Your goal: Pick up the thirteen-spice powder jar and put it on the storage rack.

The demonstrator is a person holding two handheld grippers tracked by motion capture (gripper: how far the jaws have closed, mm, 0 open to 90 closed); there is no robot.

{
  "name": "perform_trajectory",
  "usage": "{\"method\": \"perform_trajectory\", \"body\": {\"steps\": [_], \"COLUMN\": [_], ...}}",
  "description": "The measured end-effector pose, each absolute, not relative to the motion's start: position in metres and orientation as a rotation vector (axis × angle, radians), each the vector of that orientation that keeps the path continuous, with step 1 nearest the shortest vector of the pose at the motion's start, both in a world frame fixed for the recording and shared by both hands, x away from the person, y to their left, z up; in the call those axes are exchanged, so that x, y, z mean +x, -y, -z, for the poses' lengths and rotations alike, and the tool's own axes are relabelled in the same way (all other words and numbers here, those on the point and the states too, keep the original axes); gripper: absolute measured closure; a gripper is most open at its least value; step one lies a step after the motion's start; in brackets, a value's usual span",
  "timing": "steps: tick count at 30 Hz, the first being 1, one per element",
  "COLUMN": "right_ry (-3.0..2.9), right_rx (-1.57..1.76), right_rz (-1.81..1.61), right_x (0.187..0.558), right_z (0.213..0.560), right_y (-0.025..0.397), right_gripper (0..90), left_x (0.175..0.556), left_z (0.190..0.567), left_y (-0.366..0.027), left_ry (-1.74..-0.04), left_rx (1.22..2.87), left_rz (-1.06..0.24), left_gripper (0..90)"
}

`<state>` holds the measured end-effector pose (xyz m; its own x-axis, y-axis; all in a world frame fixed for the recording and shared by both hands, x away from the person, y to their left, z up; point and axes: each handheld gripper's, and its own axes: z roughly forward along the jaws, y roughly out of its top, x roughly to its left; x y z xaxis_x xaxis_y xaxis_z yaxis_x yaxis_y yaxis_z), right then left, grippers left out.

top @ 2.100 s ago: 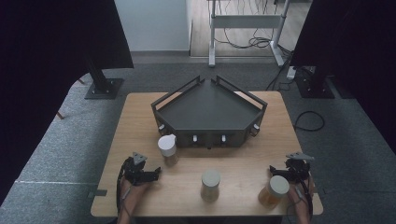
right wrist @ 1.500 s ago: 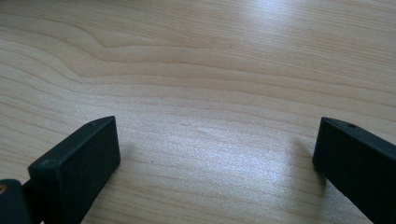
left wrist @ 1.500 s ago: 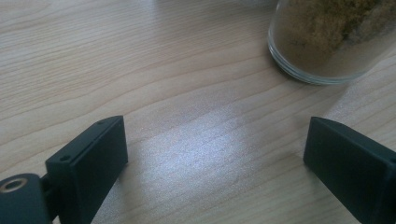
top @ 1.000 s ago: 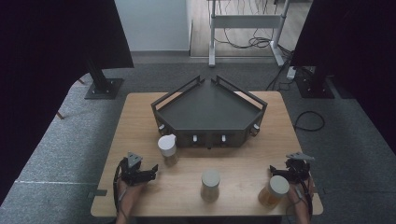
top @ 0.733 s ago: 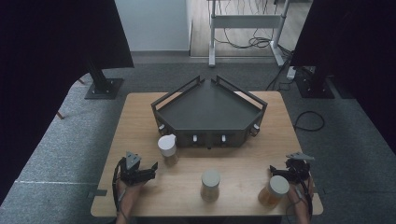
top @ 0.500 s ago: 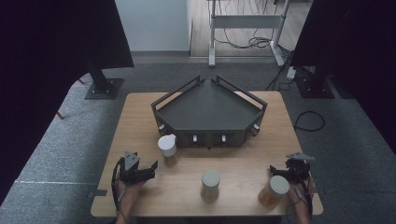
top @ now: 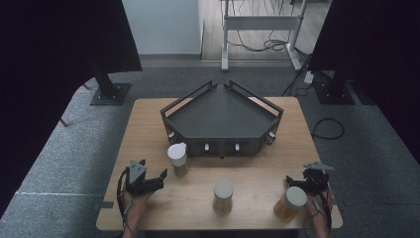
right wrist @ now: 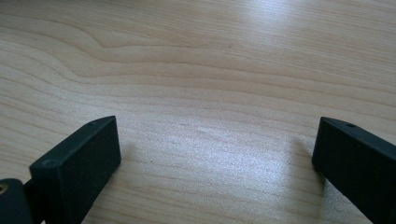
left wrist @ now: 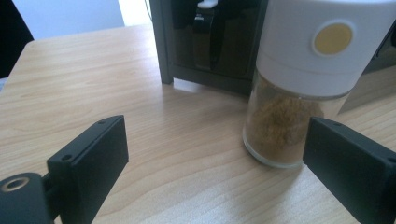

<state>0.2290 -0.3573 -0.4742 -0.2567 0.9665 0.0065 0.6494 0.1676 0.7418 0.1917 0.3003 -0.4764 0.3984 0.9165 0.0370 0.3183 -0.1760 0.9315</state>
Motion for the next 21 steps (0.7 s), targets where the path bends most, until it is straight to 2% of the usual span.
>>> {"method": "perform_trajectory", "body": {"steps": [21], "right_ry": [-1.972], "right_rx": [1.528], "right_rz": [-0.882], "right_x": [0.2283], "right_z": [0.4742], "right_y": [0.3568], "right_gripper": [0.4], "left_x": [0.1842], "left_z": [0.4804], "left_y": [-0.3069], "left_ry": [-0.994], "left_rx": [1.616], "left_rz": [-0.796], "left_gripper": [6.4]}}
